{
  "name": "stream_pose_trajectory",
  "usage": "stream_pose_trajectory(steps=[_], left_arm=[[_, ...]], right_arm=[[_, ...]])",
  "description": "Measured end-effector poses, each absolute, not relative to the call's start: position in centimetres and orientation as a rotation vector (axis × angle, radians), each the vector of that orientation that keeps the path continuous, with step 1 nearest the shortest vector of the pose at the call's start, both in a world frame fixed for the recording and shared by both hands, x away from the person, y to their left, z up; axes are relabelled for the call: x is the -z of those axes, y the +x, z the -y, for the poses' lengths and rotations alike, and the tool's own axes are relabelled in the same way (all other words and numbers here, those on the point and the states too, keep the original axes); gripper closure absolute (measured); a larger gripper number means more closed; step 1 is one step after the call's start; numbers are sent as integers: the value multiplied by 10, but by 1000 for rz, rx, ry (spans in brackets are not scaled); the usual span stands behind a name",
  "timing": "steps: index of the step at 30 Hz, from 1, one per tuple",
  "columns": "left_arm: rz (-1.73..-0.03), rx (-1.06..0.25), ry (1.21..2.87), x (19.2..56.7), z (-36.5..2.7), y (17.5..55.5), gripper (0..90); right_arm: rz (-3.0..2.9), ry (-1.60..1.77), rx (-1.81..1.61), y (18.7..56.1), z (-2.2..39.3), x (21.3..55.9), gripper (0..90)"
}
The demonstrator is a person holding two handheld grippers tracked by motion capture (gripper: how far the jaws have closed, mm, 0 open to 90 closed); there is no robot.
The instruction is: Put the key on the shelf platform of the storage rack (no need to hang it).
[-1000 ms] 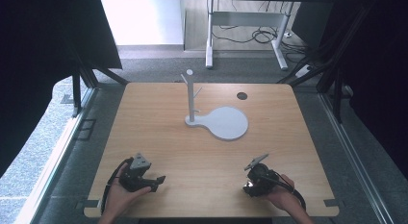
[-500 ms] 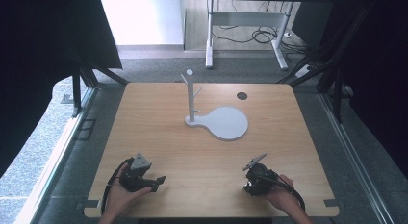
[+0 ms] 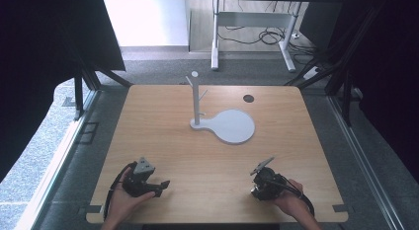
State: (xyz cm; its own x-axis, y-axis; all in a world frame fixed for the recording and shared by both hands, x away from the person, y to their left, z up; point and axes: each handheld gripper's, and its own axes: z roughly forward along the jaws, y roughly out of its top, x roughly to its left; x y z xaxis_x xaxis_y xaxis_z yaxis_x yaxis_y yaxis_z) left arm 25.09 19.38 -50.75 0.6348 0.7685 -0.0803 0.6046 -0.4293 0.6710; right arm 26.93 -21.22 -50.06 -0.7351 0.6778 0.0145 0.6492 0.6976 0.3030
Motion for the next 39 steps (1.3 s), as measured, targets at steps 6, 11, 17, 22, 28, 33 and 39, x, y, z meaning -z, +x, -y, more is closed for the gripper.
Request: stream_pose_trajectory(steps=[6, 11, 17, 22, 28, 33, 39], left_arm=[[-1066, -311, 2177, 508, -193, 251, 246], [-1067, -312, 2177, 507, -194, 251, 246], [-1067, -312, 2180, 507, -194, 251, 246], [-1068, -311, 2178, 507, -195, 251, 246], [-1069, -310, 2176, 507, -195, 251, 246], [-1072, -309, 2174, 507, -195, 251, 246], [-1078, -309, 2167, 507, -195, 251, 246]], right_arm=[[-2798, 1091, -474, 269, 216, 493, 675], [-2789, 1090, -492, 269, 219, 488, 674], [-2768, 1077, -503, 268, 219, 479, 675], [-2753, 1066, -516, 268, 221, 473, 675], [-2737, 1050, -519, 268, 223, 462, 675], [-2713, 1045, -528, 269, 225, 453, 675], [-2684, 1039, -543, 272, 227, 441, 675]])
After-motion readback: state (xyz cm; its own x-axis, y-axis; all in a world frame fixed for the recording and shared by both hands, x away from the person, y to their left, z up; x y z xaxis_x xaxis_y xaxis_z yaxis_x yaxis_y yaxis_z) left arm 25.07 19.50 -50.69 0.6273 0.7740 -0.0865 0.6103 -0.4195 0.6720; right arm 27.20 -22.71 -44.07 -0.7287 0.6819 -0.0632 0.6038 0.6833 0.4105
